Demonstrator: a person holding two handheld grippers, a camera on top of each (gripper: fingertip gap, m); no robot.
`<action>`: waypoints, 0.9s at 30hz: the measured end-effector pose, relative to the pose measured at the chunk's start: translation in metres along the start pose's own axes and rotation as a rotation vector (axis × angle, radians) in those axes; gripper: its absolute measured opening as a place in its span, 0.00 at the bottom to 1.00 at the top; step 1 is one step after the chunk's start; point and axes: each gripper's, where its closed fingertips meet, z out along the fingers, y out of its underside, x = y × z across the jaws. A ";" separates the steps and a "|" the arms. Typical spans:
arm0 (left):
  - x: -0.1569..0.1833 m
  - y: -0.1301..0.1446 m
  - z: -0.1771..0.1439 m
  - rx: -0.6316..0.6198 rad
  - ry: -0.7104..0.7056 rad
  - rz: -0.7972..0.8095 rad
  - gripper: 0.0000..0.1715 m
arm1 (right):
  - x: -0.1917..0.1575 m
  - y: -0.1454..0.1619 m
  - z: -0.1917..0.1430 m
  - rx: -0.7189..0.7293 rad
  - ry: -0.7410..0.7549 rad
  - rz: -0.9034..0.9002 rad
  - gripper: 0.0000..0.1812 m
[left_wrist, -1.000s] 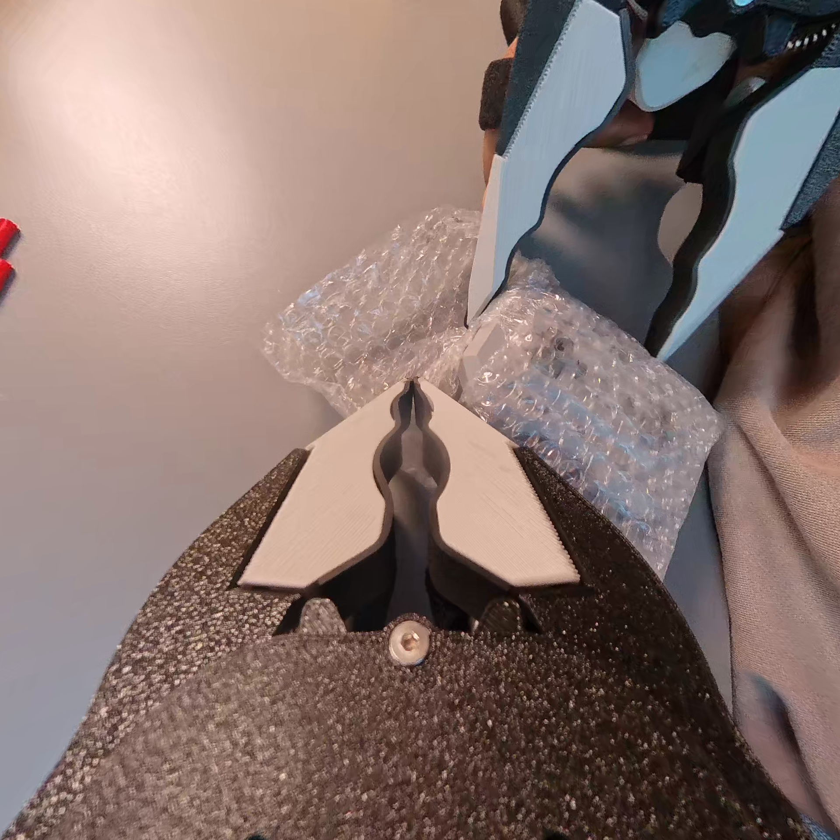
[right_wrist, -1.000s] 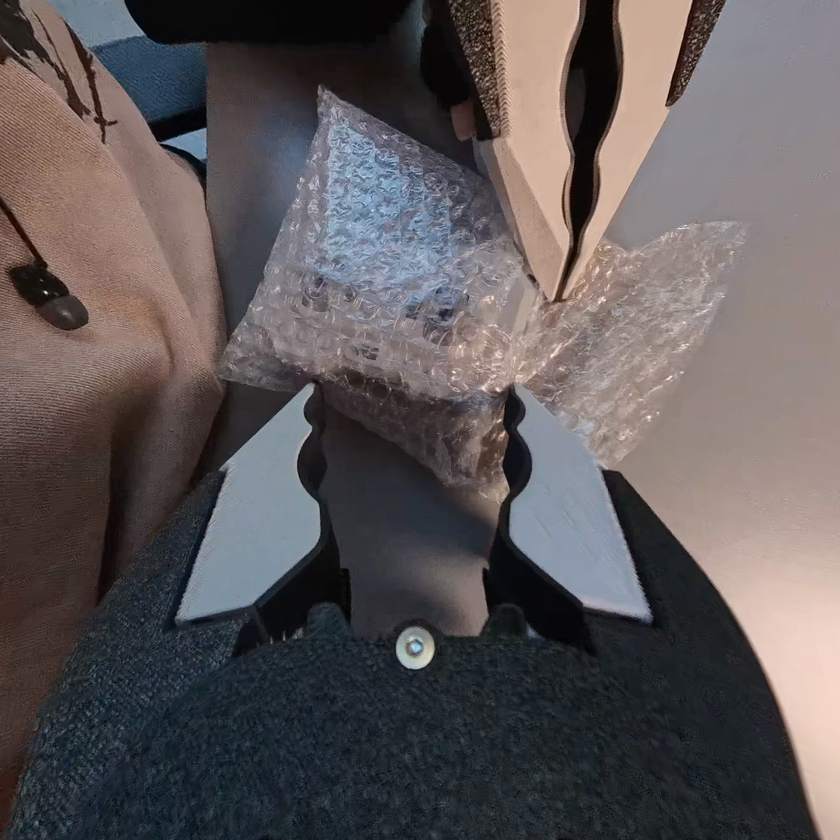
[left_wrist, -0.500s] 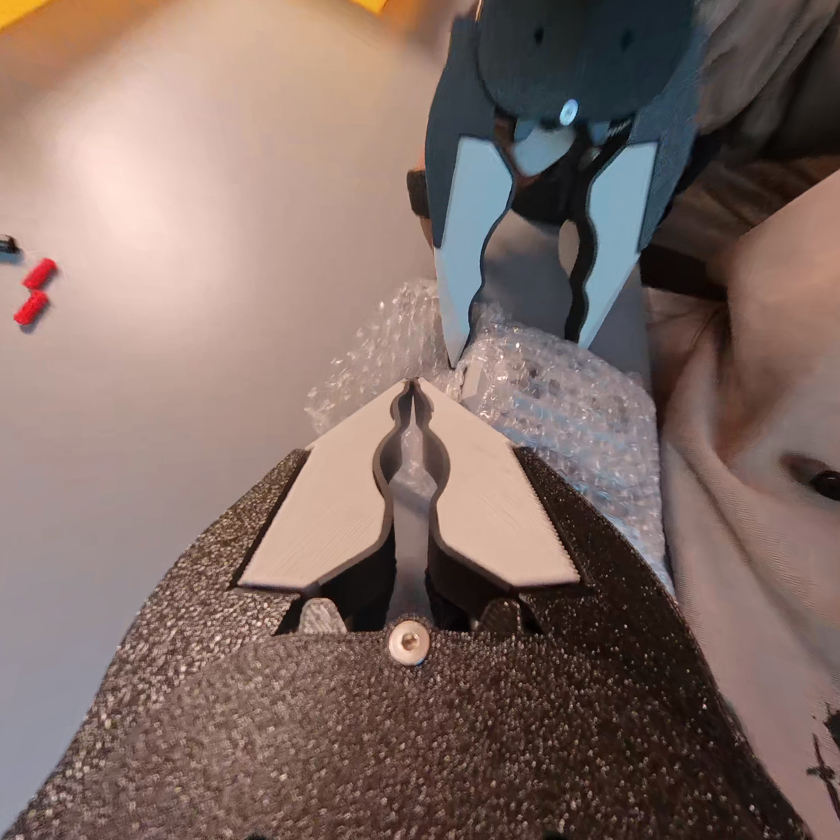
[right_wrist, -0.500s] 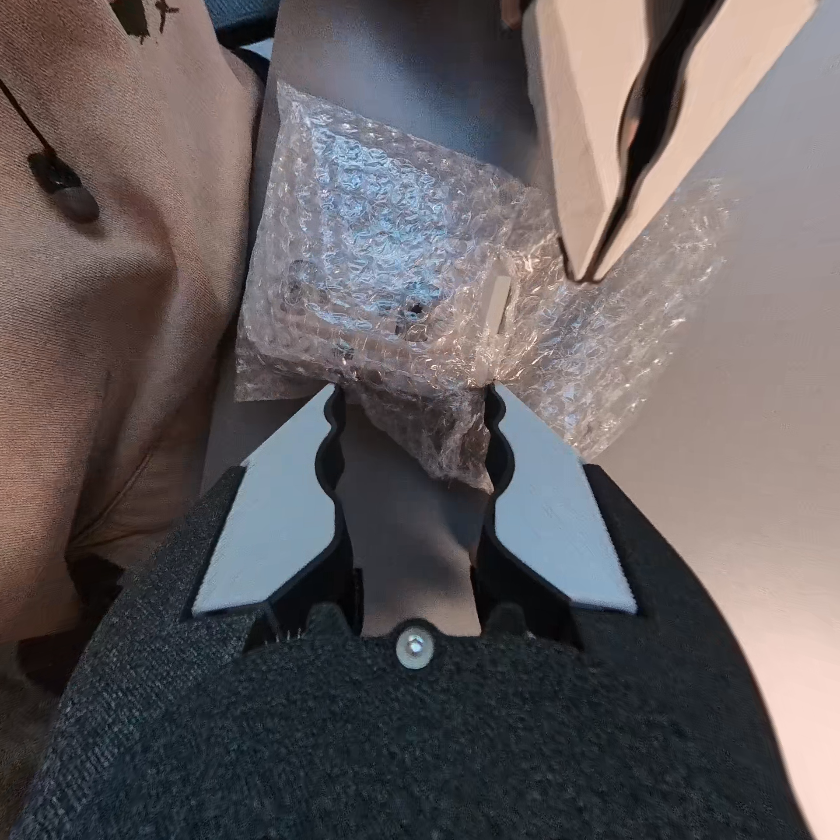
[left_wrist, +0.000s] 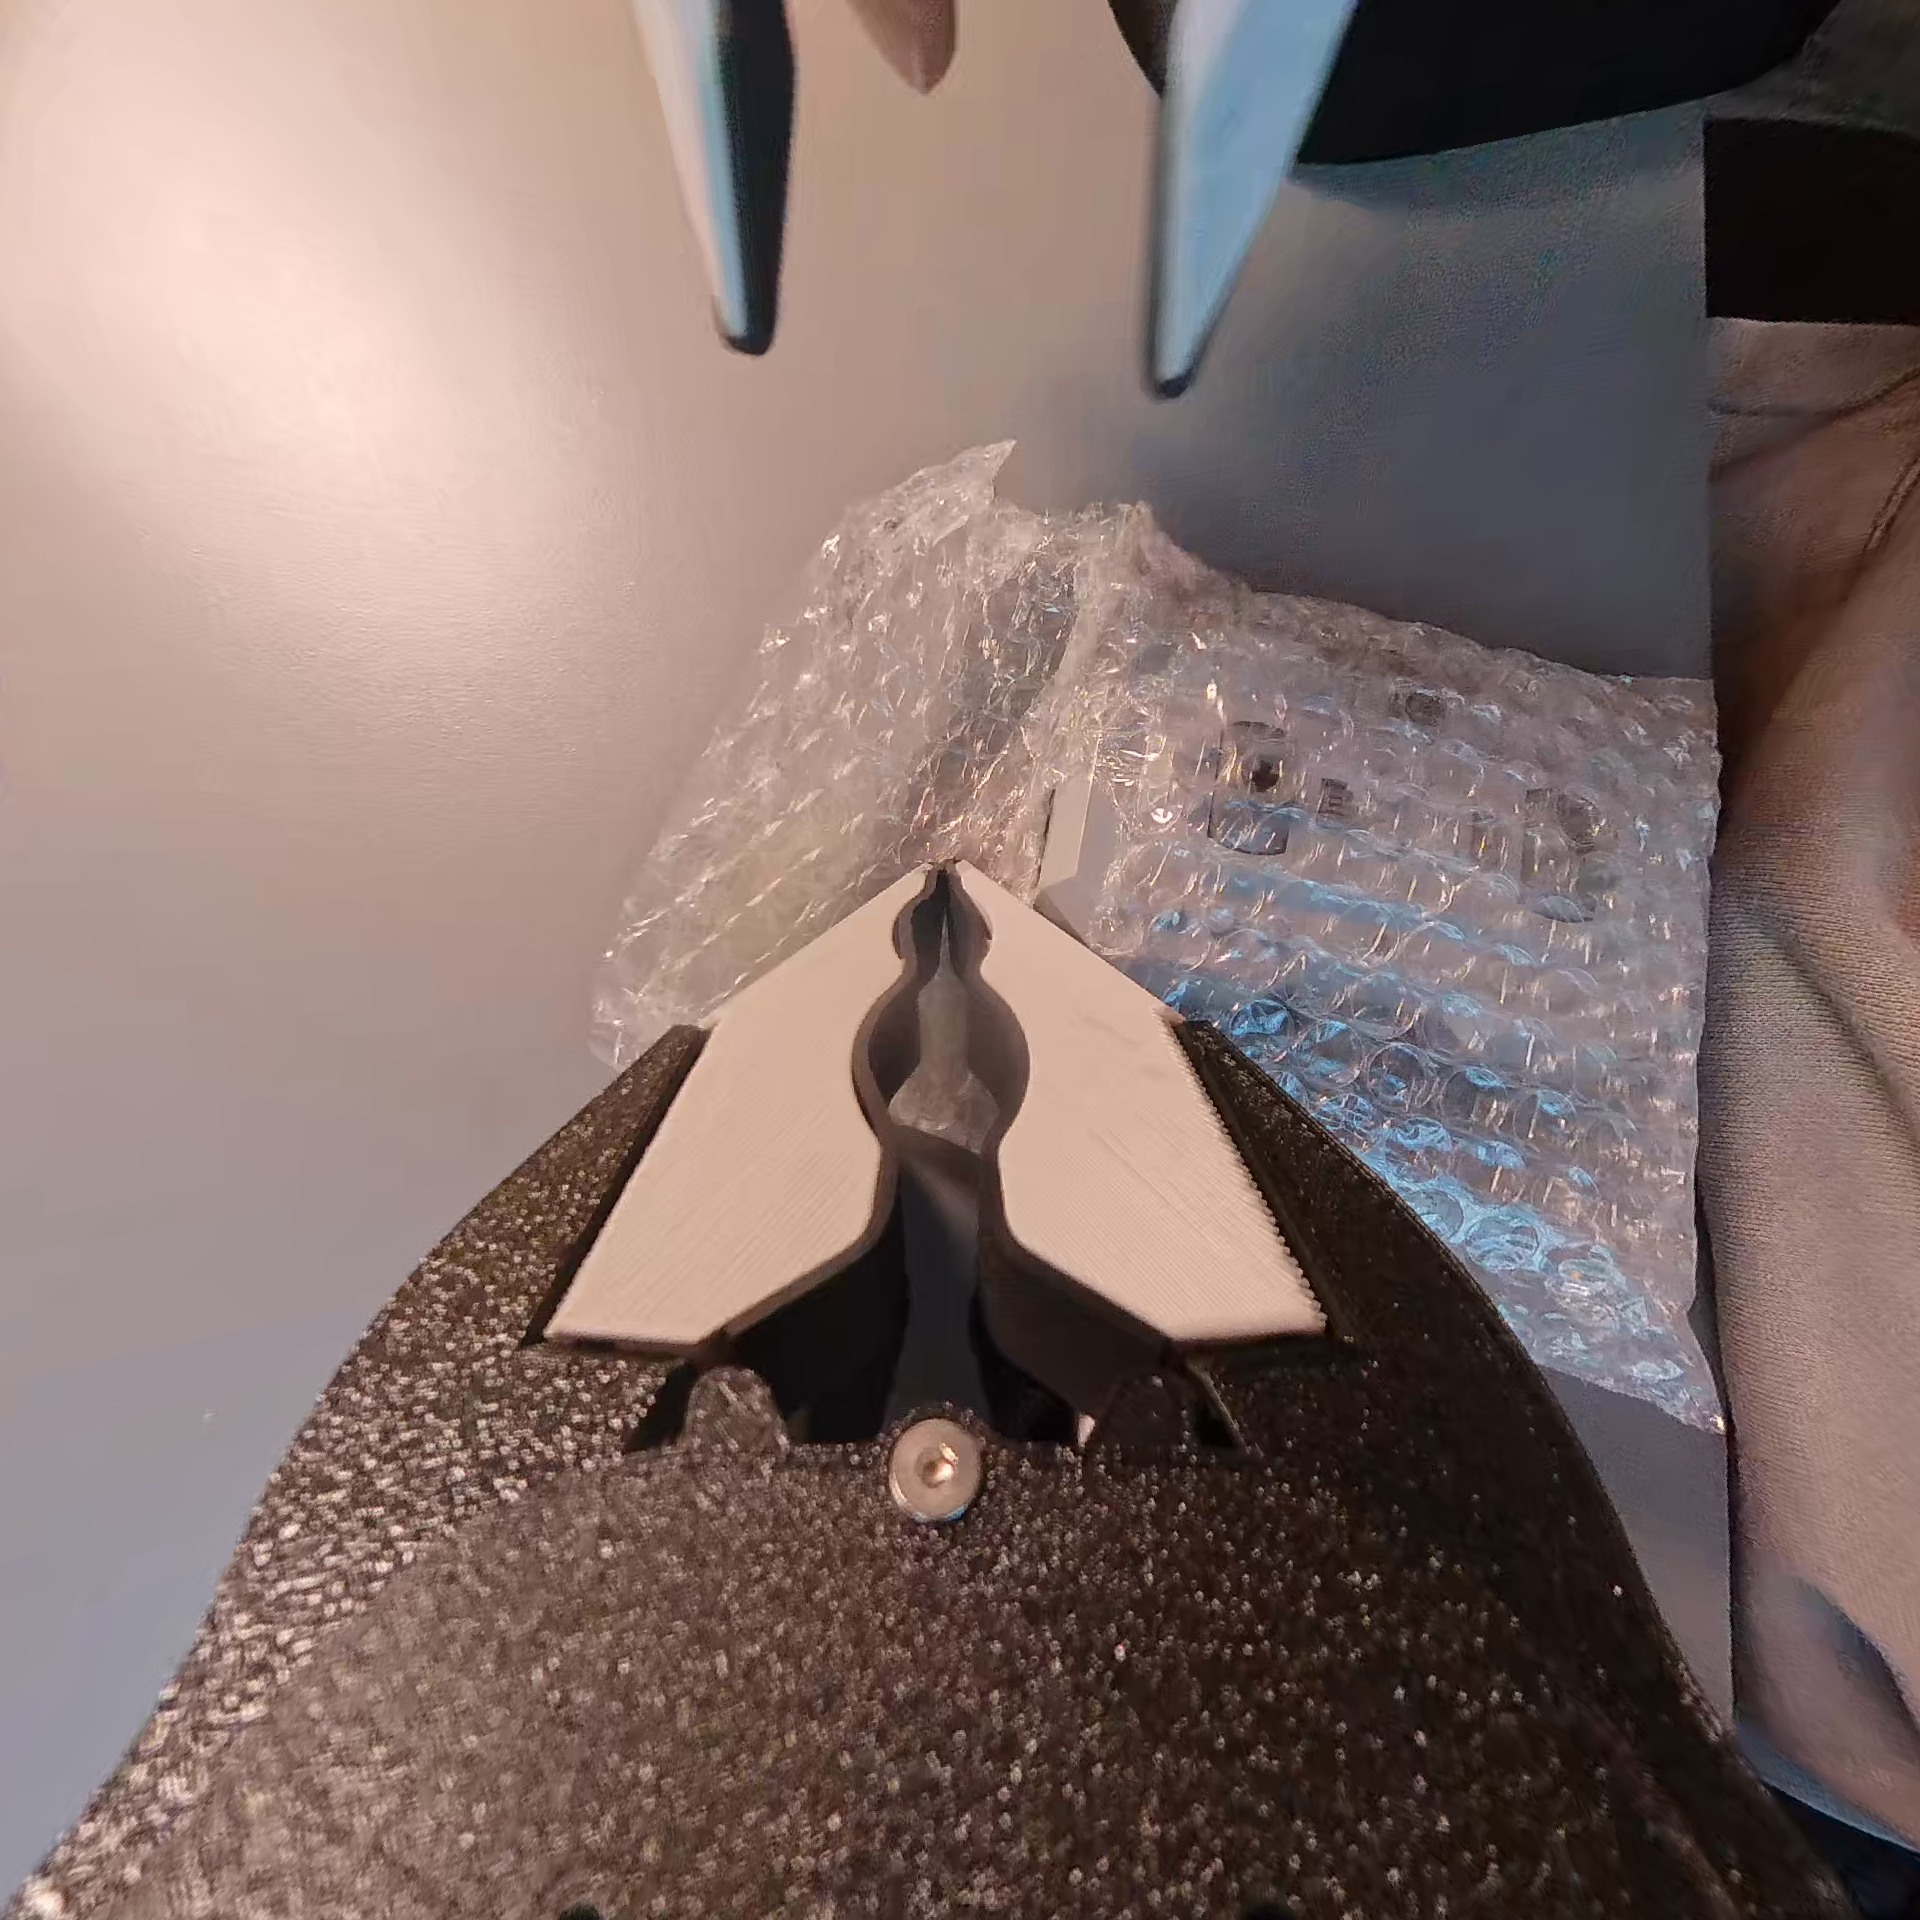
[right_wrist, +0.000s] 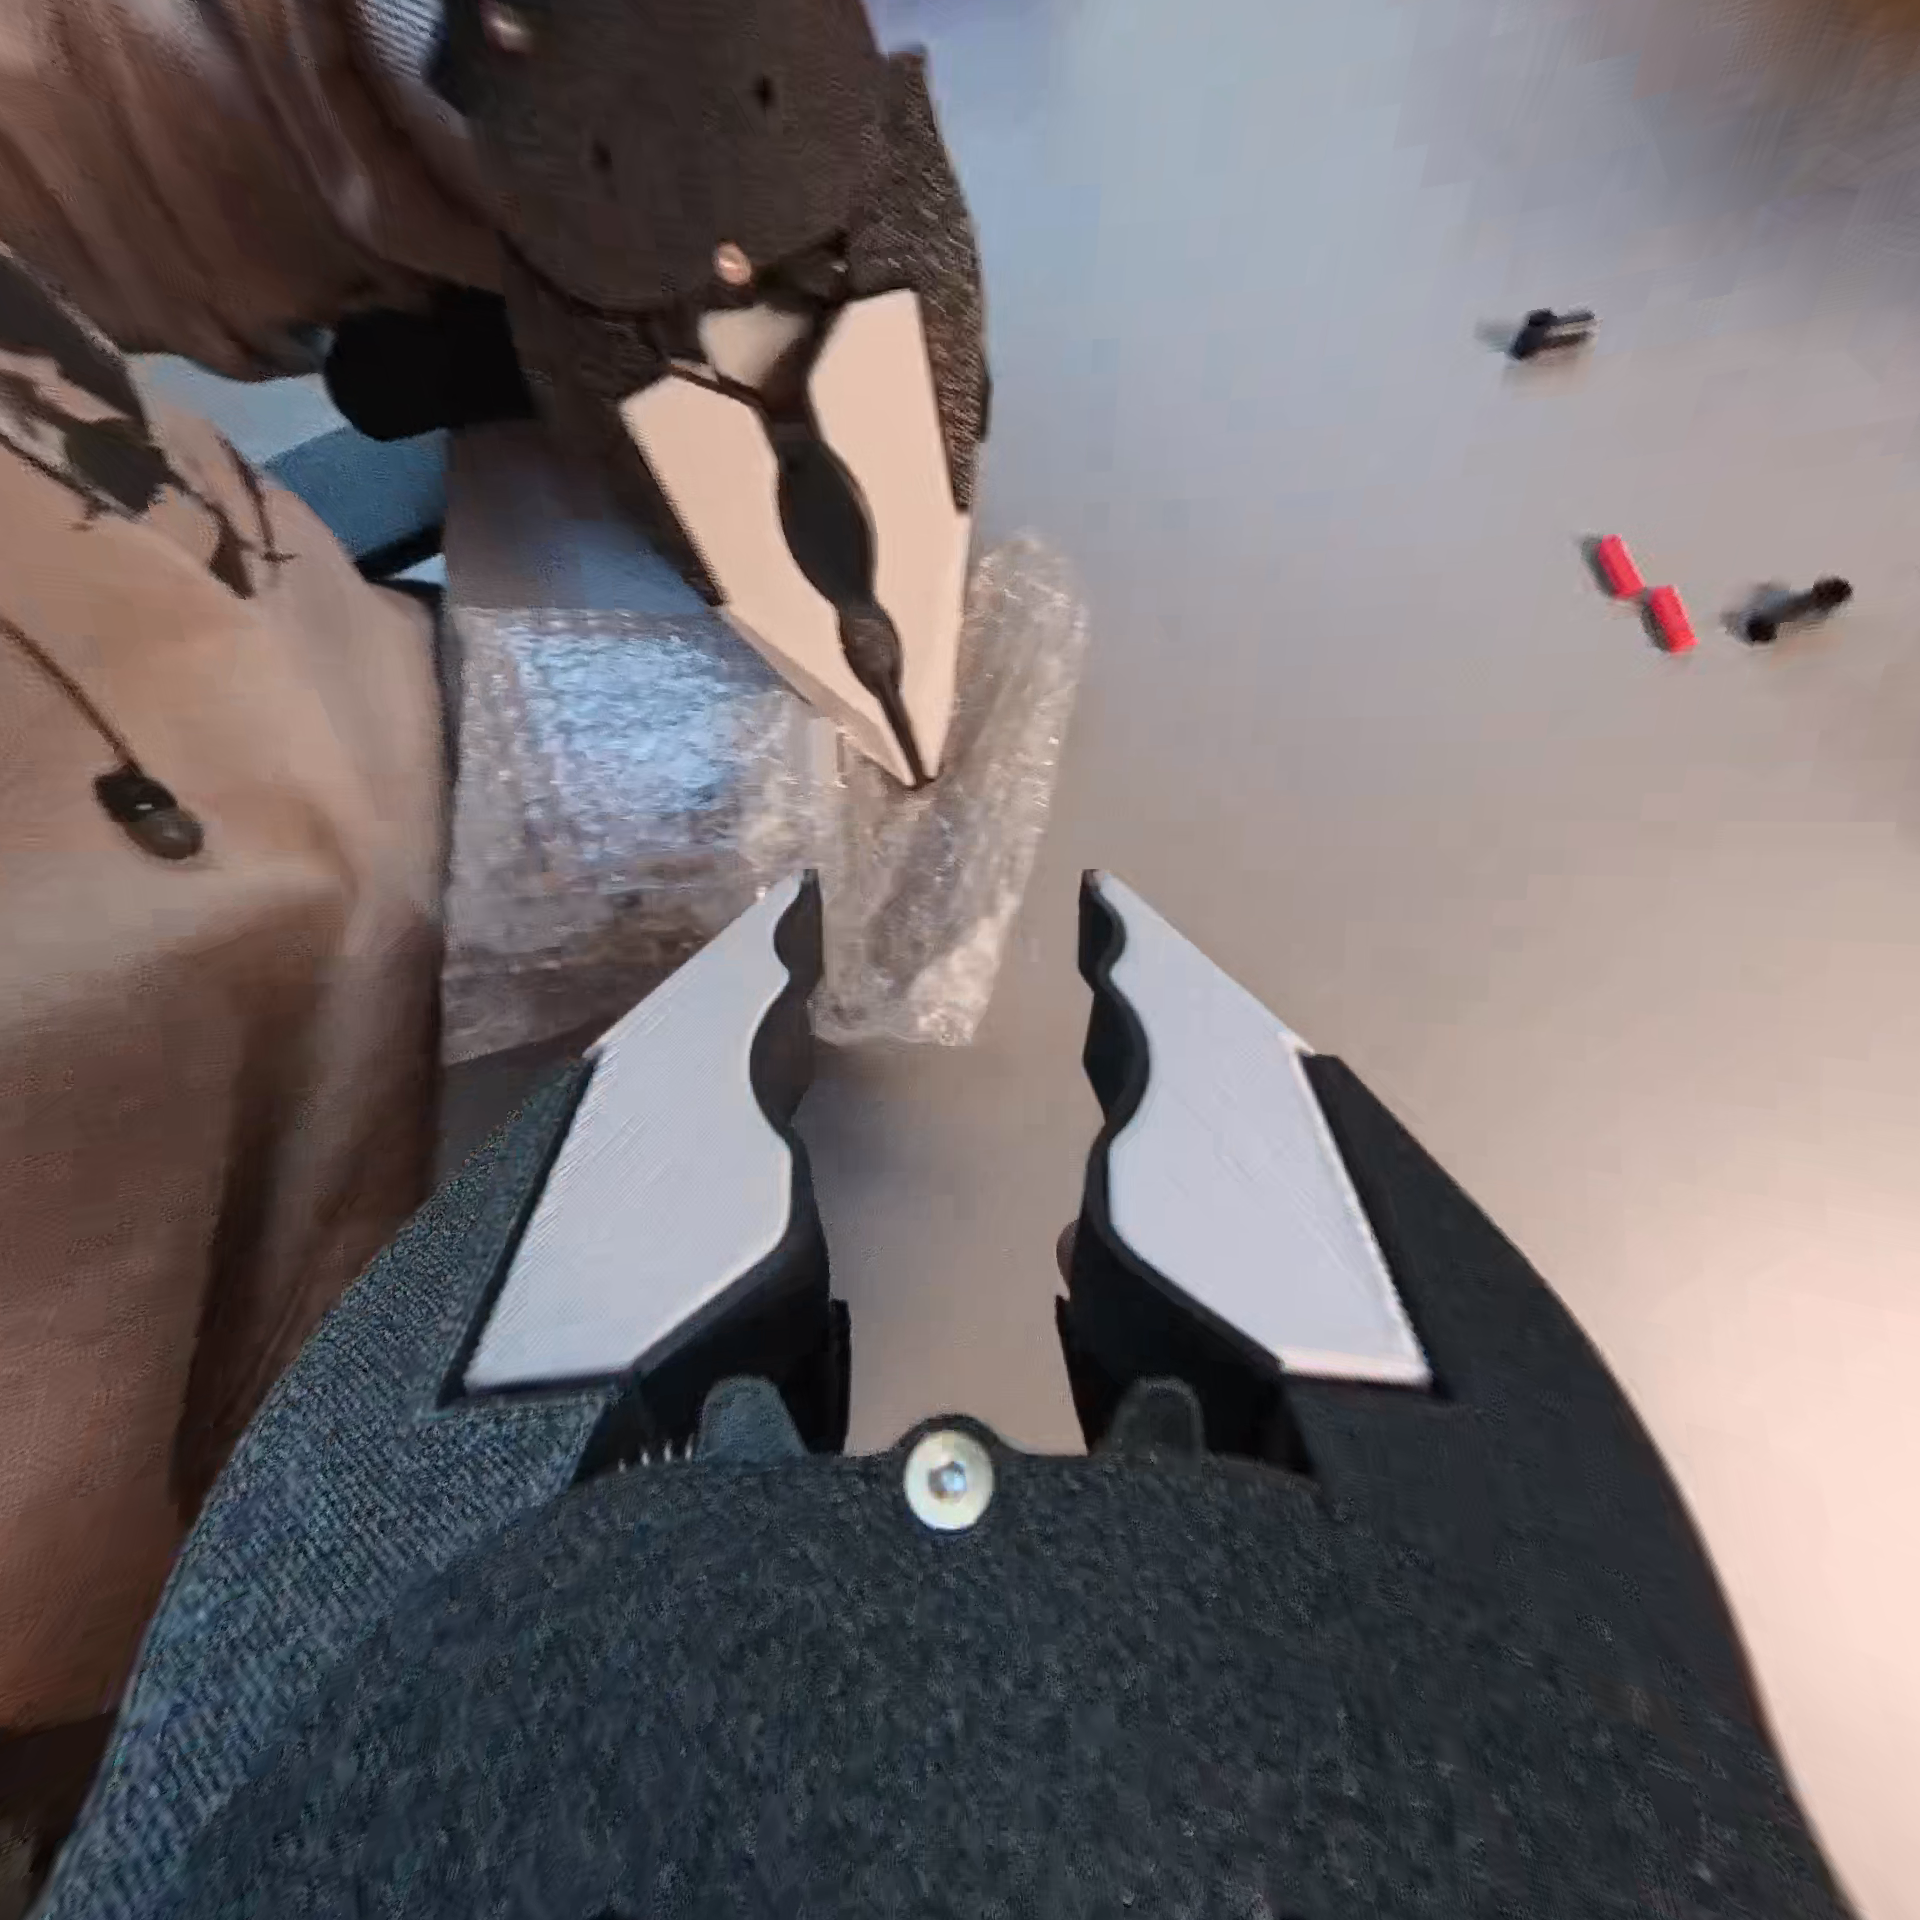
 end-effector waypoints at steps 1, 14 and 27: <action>0.000 0.000 0.000 0.000 0.000 -0.003 0.00 | 0.010 0.008 0.006 -0.026 0.030 0.046 0.25; -0.015 -0.004 0.002 0.011 -0.156 0.021 0.00 | -0.012 -0.017 0.018 0.044 0.103 -0.331 0.00; -0.014 0.001 -0.036 0.101 -0.196 0.064 0.00 | -0.045 -0.002 0.031 0.102 0.039 -0.424 0.00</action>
